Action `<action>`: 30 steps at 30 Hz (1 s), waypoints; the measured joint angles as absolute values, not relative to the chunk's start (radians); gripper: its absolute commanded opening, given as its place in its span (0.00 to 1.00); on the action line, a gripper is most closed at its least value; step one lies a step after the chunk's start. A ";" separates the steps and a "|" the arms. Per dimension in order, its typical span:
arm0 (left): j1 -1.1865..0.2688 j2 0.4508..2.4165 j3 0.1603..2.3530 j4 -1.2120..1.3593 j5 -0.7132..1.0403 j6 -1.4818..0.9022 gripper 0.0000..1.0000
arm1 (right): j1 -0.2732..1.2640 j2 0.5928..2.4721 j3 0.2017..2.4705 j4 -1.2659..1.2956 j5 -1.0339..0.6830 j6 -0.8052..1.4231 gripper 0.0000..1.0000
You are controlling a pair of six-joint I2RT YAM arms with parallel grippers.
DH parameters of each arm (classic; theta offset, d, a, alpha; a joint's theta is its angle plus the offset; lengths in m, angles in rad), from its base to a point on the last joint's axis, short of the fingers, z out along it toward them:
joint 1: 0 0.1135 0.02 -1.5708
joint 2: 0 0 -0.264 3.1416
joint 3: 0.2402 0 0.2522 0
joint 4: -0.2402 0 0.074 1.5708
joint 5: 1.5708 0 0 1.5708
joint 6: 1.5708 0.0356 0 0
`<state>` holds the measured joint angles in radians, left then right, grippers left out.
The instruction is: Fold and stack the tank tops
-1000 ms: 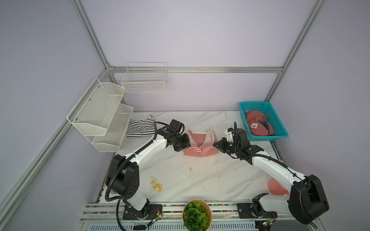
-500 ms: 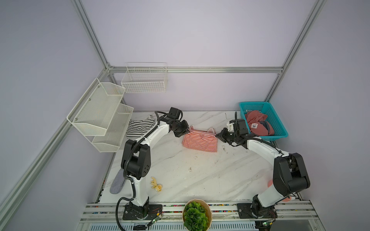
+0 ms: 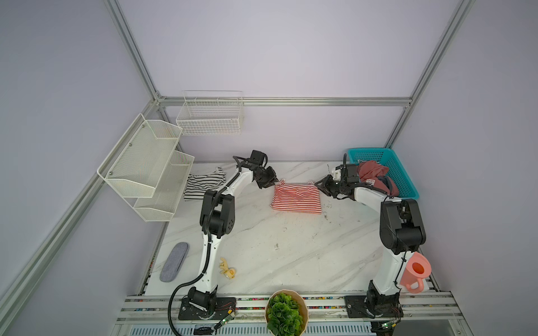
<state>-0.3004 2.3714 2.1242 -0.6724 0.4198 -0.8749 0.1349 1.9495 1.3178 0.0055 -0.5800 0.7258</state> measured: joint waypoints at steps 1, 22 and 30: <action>-0.296 2.378 2.143 -0.672 0.416 -0.877 0.42 | 0.128 1.959 1.319 0.023 -0.585 0.733 0.40; -0.290 2.258 1.967 -0.735 0.379 -0.649 0.67 | 0.105 1.919 1.210 -0.037 -0.590 0.524 0.65; -0.305 2.327 1.964 -0.725 0.435 -0.623 0.67 | 0.105 1.932 1.186 -0.056 -0.609 0.446 0.67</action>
<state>-0.3050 2.3272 1.9644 -0.7254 0.4355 -0.6231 0.1047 1.9320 1.1858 -0.0559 -0.6094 0.4461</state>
